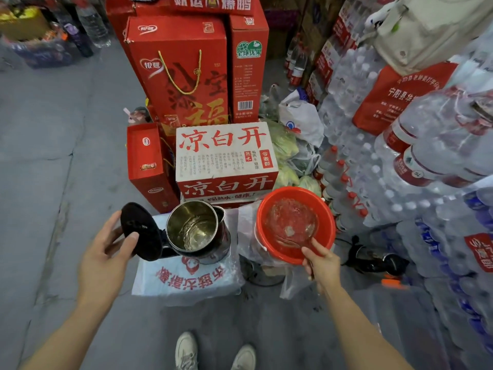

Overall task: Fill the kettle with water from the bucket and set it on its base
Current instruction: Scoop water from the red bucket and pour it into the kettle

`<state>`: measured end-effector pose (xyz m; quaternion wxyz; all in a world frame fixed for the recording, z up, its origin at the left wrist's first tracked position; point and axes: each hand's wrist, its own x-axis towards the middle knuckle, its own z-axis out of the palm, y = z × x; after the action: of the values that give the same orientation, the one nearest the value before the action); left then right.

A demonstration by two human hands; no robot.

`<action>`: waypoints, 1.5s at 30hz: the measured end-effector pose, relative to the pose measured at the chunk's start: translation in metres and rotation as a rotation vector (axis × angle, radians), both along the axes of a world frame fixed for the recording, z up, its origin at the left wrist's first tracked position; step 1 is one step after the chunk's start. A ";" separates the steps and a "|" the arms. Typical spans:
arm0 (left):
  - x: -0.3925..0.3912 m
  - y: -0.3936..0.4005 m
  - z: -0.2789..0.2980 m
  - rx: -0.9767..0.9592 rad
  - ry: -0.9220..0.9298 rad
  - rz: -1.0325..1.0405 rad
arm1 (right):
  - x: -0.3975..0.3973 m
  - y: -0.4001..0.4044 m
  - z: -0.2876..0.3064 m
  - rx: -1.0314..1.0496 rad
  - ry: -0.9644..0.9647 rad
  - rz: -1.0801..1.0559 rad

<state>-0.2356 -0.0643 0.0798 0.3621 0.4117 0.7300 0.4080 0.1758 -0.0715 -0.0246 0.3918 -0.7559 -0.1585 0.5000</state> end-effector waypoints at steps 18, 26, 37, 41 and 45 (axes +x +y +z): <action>0.010 0.001 0.014 0.023 -0.056 0.047 | -0.056 -0.039 0.100 0.344 0.101 0.041; 0.013 0.000 0.018 0.015 -0.002 0.023 | -0.101 -0.032 0.126 0.374 0.014 0.171; 0.012 0.004 0.013 -0.039 0.057 0.003 | -0.132 -0.020 0.115 0.379 -0.313 0.294; 0.012 0.006 0.012 -0.050 0.061 0.006 | -0.131 -0.015 0.109 0.389 -0.384 0.310; 0.012 0.006 0.012 -0.054 0.048 0.007 | -0.131 -0.010 0.105 0.384 -0.480 0.341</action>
<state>-0.2236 -0.0579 0.0915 0.3541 0.4087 0.7508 0.3793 0.0447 -0.0814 0.0803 0.3893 -0.7270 -0.4612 0.3274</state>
